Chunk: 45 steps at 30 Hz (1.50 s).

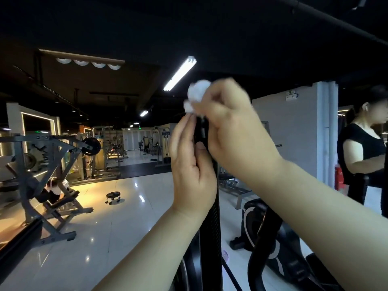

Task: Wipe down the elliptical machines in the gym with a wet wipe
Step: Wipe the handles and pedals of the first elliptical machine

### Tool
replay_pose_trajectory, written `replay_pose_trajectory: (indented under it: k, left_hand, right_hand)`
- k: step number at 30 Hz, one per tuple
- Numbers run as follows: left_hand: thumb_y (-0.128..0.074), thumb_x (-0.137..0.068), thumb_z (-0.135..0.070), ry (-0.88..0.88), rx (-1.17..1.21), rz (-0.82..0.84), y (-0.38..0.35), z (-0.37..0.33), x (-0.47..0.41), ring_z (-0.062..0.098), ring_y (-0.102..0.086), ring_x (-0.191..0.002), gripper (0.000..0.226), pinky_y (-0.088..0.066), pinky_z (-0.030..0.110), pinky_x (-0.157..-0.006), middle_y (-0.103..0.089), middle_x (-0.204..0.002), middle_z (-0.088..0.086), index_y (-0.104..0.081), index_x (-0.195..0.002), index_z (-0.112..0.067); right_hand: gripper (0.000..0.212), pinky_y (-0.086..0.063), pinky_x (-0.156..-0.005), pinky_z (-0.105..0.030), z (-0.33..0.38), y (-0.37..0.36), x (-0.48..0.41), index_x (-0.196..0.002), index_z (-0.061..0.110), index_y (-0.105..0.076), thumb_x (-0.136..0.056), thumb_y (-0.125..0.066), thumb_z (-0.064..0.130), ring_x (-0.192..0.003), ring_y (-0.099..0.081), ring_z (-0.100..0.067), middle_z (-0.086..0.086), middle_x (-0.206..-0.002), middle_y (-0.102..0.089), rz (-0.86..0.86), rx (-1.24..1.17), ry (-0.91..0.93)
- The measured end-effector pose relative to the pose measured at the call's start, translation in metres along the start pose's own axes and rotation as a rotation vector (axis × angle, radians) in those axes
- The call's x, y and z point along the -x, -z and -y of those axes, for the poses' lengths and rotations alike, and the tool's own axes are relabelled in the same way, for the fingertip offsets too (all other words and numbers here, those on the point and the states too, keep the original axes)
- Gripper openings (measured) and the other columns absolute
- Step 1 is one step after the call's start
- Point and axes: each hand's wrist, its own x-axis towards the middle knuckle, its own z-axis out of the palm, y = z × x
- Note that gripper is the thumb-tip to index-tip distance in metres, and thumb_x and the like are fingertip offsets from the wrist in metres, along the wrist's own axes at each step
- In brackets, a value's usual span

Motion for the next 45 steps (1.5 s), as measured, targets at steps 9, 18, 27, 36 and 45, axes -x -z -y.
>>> replay_pose_trajectory:
  k: [9,18,27,36,45]
  left_hand:
    - [-0.042,-0.104,0.0,0.04,0.006,-0.027,-0.001,0.001,0.004,0.016,-0.038,-0.146,0.042,-0.031,0.033,-0.122,-0.044,-0.151,0.011,-0.047,-0.146,0.002]
    - [-0.045,-0.105,-0.001,0.007,-0.067,-0.012,0.002,0.001,0.008,0.008,-0.037,-0.147,0.042,-0.027,0.021,-0.12,-0.042,-0.153,0.005,-0.046,-0.147,0.002]
    - [-0.043,-0.106,-0.003,0.0,-0.095,0.035,0.007,0.002,0.024,0.011,-0.034,-0.149,0.044,-0.027,0.024,-0.121,-0.038,-0.156,0.008,-0.043,-0.149,0.003]
    - [-0.043,-0.103,0.001,-0.017,-0.111,0.086,0.014,0.009,0.05,0.009,-0.027,-0.152,0.047,-0.024,0.024,-0.122,-0.033,-0.159,0.017,-0.037,-0.15,0.008]
    - [-0.043,-0.103,0.007,-0.069,-0.148,0.149,0.022,0.012,0.072,0.008,-0.02,-0.154,0.047,-0.021,0.024,-0.123,-0.025,-0.16,0.018,-0.033,-0.149,0.01]
  right_hand:
    - [0.022,-0.05,-0.074,-0.02,-0.002,0.006,0.004,-0.117,0.013,-0.063,-0.099,-0.05,0.019,-0.097,-0.05,-0.009,-0.002,-0.111,-0.05,0.056,0.029,0.127]
    - [0.035,-0.043,-0.091,-0.014,-0.018,-0.006,0.035,-0.129,0.002,-0.065,-0.097,-0.055,-0.006,-0.101,-0.049,-0.005,-0.009,-0.11,-0.052,-0.258,-0.174,-0.08]
    - [0.03,-0.045,-0.084,-0.013,-0.018,-0.014,0.076,-0.121,0.004,-0.07,-0.096,-0.058,-0.007,-0.1,-0.055,-0.004,-0.004,-0.106,-0.057,-0.269,-0.29,-0.149]
    - [0.027,-0.045,-0.082,-0.015,-0.01,-0.034,0.128,-0.118,0.004,-0.071,-0.095,-0.059,-0.002,-0.096,-0.059,-0.012,-0.005,-0.104,-0.057,-0.197,-0.412,-0.24]
    - [0.032,-0.045,-0.09,-0.013,0.002,-0.043,0.154,-0.129,0.007,-0.066,-0.099,-0.055,0.007,-0.103,-0.057,-0.005,-0.003,-0.107,-0.057,-0.163,-0.463,-0.374]
